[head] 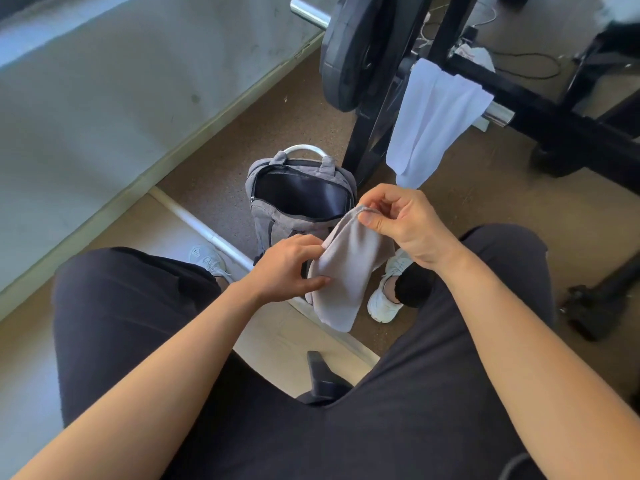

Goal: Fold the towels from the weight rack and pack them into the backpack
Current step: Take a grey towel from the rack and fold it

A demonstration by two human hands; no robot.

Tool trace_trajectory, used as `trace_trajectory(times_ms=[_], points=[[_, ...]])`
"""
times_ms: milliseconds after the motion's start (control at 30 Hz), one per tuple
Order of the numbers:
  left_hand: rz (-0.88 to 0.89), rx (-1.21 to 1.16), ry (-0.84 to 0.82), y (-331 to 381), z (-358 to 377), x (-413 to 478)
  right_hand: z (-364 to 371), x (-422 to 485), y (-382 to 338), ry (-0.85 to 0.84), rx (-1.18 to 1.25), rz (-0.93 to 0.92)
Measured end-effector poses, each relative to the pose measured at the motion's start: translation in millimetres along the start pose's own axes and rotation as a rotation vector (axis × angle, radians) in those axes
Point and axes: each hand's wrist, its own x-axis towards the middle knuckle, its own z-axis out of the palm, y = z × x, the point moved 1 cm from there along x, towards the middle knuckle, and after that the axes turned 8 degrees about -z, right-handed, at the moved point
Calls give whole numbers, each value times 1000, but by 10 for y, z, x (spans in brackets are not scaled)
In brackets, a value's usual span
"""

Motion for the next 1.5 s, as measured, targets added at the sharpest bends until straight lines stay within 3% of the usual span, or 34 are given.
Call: trace_trajectory(times_ms=[267, 567, 767, 967, 1100, 1300, 1400, 1500], points=[[56, 316, 60, 8, 303, -69, -78, 5, -20, 117, 1, -20], [-207, 194, 126, -125, 302, -56, -227, 13, 36, 356, -30, -68], [-224, 249, 59, -187, 313, -58, -209, 48, 59, 426, -87, -67], [-288, 346, -35, -132, 308, -63, -161, 61, 100, 424, -144, -47], [-385, 188, -87, -132, 313, -77, -202, 69, 119, 472, -172, -40], [-339, 53, -8, -206, 302, -111, -306, 47, 151, 541, -144, -7], [-241, 90, -21, -215, 361, -109, -302, 42, 104, 469, -78, -32], [-273, 101, -72, -177, 450, -111, -276, 27, 49, 352, 16, -63]])
